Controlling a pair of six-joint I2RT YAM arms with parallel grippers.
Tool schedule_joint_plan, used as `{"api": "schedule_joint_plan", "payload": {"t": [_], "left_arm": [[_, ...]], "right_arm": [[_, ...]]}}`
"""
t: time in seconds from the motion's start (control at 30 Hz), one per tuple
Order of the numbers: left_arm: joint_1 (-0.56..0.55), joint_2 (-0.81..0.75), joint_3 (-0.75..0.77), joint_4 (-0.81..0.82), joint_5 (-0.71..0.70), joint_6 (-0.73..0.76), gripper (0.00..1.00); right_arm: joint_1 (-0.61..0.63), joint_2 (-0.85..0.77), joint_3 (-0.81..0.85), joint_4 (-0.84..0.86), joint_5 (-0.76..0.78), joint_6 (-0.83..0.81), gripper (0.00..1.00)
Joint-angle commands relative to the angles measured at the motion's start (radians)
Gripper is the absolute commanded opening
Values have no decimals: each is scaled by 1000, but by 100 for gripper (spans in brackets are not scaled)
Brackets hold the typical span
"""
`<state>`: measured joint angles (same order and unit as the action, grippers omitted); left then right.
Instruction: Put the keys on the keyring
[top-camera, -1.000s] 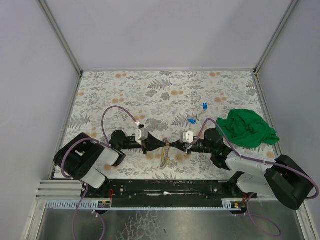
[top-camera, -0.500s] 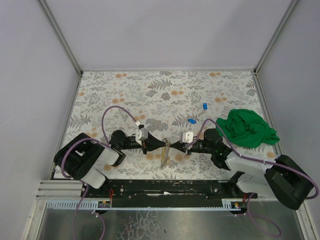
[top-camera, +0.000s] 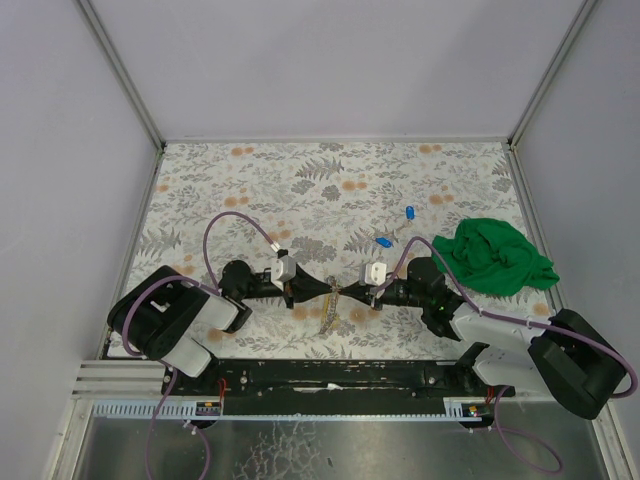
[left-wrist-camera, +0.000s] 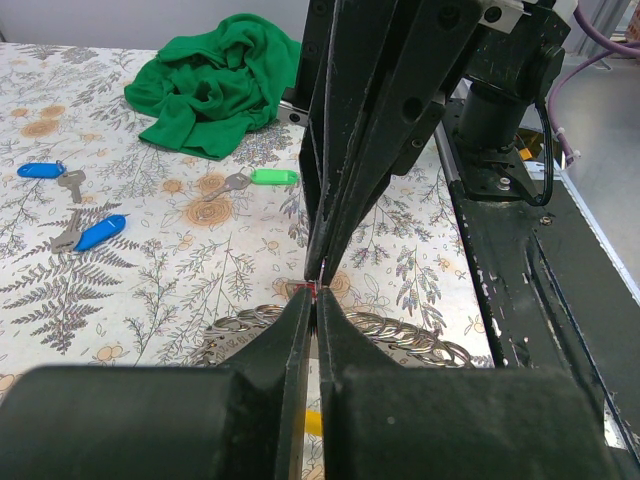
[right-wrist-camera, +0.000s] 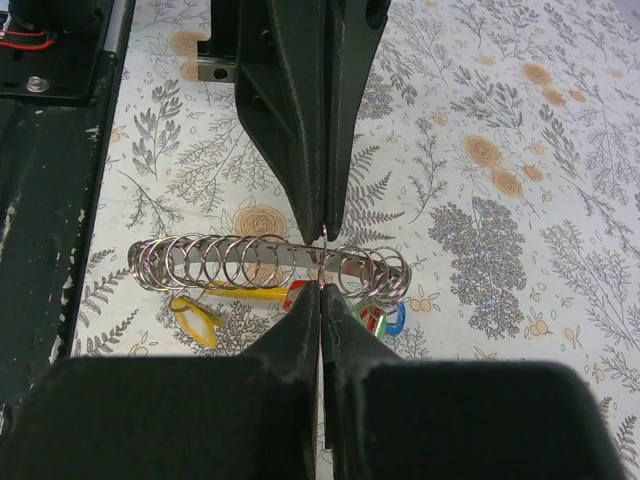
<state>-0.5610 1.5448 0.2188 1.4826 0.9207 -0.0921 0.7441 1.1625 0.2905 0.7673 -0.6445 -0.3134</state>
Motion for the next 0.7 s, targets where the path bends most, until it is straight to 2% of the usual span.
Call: {"api": "schedule_joint_plan", "payload": {"t": [0.0, 0.67], "left_arm": [[6, -5, 22, 105, 7, 5, 0], [5, 1, 26, 105, 9, 1, 0]], "right_arm": [[-6, 6, 26, 70, 15, 17, 0], [-5, 19, 25, 91, 4, 25, 0]]}}
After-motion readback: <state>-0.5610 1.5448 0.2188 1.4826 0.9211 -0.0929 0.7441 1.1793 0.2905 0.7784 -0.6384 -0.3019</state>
